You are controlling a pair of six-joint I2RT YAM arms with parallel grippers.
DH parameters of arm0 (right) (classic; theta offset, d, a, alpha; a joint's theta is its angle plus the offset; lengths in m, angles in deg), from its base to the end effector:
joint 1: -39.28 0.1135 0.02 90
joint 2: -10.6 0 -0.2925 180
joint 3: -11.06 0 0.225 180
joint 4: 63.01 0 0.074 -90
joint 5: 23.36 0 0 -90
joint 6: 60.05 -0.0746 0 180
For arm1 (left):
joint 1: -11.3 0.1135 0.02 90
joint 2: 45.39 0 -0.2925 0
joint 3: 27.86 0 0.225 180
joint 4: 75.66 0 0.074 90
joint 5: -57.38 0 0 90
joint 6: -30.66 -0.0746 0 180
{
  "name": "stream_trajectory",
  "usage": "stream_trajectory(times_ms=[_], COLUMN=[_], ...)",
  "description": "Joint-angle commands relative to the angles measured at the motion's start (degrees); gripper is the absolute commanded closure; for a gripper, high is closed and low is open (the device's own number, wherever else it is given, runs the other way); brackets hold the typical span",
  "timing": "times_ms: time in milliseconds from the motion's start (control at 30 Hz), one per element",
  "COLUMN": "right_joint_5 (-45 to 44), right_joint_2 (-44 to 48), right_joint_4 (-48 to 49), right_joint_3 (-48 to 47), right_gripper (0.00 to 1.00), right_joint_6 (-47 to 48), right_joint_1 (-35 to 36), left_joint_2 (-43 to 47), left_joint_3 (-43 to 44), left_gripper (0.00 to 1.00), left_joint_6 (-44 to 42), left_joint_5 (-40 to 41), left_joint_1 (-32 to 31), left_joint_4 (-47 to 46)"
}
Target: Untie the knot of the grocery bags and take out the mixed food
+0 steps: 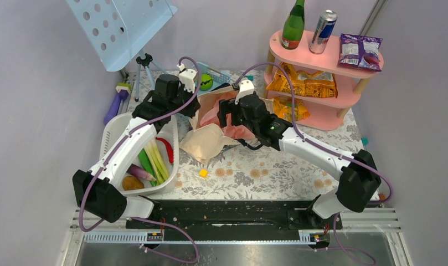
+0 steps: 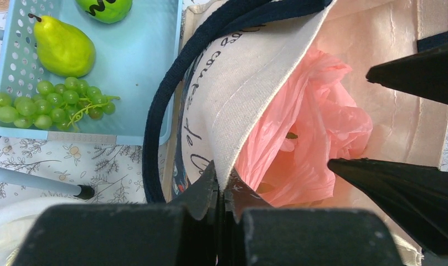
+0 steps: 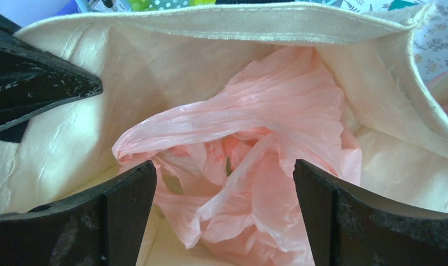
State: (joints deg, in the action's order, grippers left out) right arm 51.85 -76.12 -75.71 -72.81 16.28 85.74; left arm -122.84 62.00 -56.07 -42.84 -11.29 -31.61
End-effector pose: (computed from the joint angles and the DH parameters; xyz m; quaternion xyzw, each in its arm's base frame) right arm 0.2678 0.2542 0.3552 -0.1482 0.7795 0.2118 0.5705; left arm 0.2735 -0.1281 0.3700 0.1887 0.8500 -0.1845 0.4559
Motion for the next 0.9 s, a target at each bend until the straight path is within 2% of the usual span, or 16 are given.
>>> stream_trajectory(times_ms=[0,100,133,167,233,267,300,333,400,633,867], right_joint_5=[3.6,3.2,3.1,3.2,3.9,4.2,4.5,4.5,4.1,-0.5,-10.0], right_joint_2=[4.4,5.6,6.0,6.5,7.9,8.7,9.4,10.3,12.3,20.6,29.2], right_joint_4=[-5.6,-7.5,-7.8,-7.9,-7.6,-7.4,-7.3,-7.3,-7.4,-10.1,-10.9], right_joint_3=[-2.8,-3.2,-3.0,-2.6,-1.2,-0.3,0.7,1.6,3.3,7.0,8.8], right_gripper=[0.00,0.01,0.00,0.01,0.01,0.00,0.01,0.01,0.00,0.00,0.01], right_joint_6=[-3.1,-4.5,-4.9,-5.3,-6.3,-6.8,-7.0,-7.1,-6.6,-3.4,4.7], right_joint_1=[-0.1,-1.3,-1.9,-2.7,-4.6,-5.7,-6.8,-7.9,-9.7,-15.5,-22.7], left_joint_2=[1.3,1.5,1.6,1.6,1.9,2.2,2.4,2.8,3.6,10.5,22.8], left_joint_3=[0.6,0.5,0.5,0.5,0.4,0.2,0.0,-0.3,-0.9,-6.1,-14.7], left_gripper=[1.00,0.98,0.91,0.79,0.38,0.23,0.11,0.05,0.01,0.01,0.01], left_joint_6=[0.1,0.3,0.3,0.3,0.3,0.5,0.5,0.5,0.6,1.9,0.9], left_joint_5=[1.5,2.2,2.5,2.6,3.3,3.6,4.0,4.4,4.8,9.8,24.4], left_joint_1=[0.2,0.2,0.2,0.2,0.2,0.2,0.2,0.2,0.2,0.2,0.2], left_joint_4=[-4.1,-4.2,-4.2,-4.3,-4.4,-4.7,-5.0,-5.3,-6.3,-13.8,-25.0])
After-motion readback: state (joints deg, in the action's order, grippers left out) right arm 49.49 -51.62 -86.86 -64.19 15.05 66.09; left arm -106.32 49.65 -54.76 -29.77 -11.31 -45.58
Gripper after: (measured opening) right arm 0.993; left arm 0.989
